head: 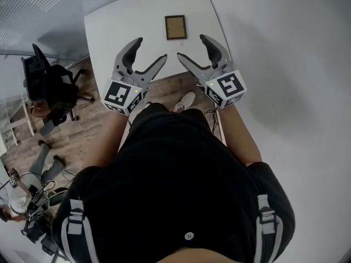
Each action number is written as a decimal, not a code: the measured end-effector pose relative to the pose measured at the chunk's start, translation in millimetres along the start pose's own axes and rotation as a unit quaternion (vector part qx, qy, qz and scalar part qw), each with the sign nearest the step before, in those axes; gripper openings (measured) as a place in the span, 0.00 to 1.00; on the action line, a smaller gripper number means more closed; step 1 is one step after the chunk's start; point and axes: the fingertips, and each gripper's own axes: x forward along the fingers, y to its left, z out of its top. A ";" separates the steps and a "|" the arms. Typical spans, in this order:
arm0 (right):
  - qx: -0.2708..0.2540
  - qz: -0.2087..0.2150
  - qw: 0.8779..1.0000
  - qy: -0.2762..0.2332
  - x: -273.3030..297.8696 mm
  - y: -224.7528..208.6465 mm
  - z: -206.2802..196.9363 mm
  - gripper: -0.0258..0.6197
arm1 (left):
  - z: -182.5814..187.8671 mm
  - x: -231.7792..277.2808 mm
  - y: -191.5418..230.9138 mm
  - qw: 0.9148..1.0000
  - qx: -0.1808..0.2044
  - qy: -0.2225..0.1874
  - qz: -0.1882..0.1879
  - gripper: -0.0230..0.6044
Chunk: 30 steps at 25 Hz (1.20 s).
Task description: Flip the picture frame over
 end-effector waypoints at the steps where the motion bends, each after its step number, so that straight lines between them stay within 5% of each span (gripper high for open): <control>1: 0.003 0.006 1.000 0.001 1.0 -7.0 -0.9 0.60 | 0.3 5.2 -0.7 1.000 0.000 0.001 0.007 0.58; 17: 0.034 0.051 0.997 0.038 42.4 -49.3 -12.7 0.60 | 3.8 25.9 25.9 0.996 -0.021 0.014 0.081 0.58; 30: 0.090 -0.032 0.982 0.161 143.7 -97.7 -105.1 0.60 | -30.2 67.9 121.9 0.999 -0.020 0.009 0.024 0.57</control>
